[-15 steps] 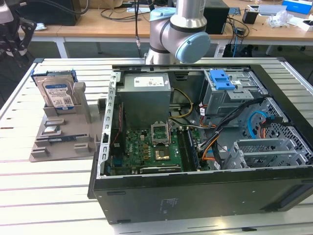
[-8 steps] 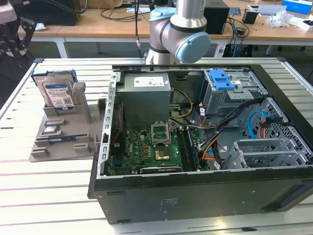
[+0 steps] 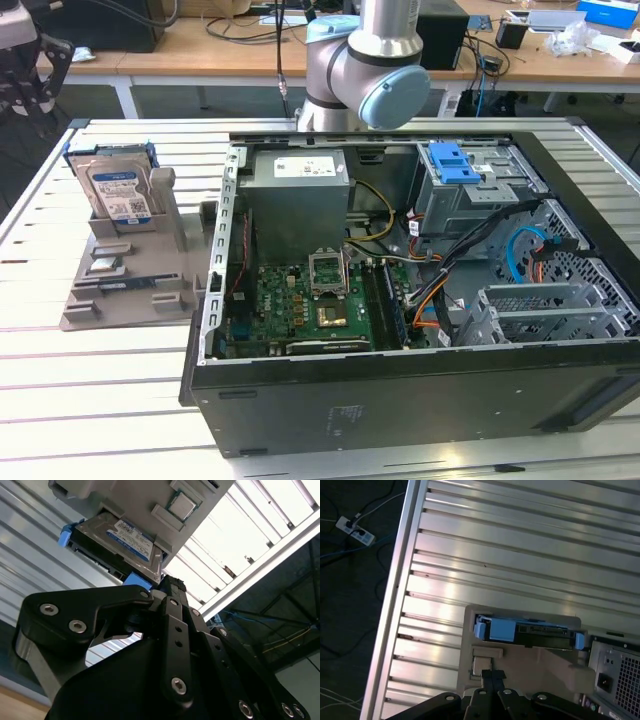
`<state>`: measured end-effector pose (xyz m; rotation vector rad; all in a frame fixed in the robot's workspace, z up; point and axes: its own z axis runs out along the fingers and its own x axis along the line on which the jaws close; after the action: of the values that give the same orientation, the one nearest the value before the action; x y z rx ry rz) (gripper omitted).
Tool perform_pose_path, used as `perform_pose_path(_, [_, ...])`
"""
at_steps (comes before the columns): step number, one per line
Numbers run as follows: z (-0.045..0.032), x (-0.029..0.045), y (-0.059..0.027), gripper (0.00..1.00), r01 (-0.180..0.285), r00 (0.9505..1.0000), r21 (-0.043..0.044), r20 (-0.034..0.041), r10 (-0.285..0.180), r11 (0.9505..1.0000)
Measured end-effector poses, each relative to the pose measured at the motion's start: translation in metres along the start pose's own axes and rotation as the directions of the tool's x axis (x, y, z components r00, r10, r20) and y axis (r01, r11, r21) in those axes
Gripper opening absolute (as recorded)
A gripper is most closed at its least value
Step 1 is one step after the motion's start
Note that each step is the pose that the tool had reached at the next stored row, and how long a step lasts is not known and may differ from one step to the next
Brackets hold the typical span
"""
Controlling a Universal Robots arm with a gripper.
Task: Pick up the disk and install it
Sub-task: 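Pick up the disk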
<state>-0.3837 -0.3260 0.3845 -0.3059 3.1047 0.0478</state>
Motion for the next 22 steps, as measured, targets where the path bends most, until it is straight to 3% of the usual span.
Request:
perform_pose_path(15, [0.0000,0.0000,0.0000,0.11,0.086,0.9963,-0.0022,-0.0023,-0.086,0.9963])
perform_pose_path(19, [0.0000,0.0000,0.0000,0.11,0.136,0.9907,-0.0036,-0.0036,-0.136,0.9907])
perform_pose_path(22, [0.0000,0.0000,0.0000,0.11,0.182,0.9834,-0.0049,-0.0047,-0.182,0.9834])
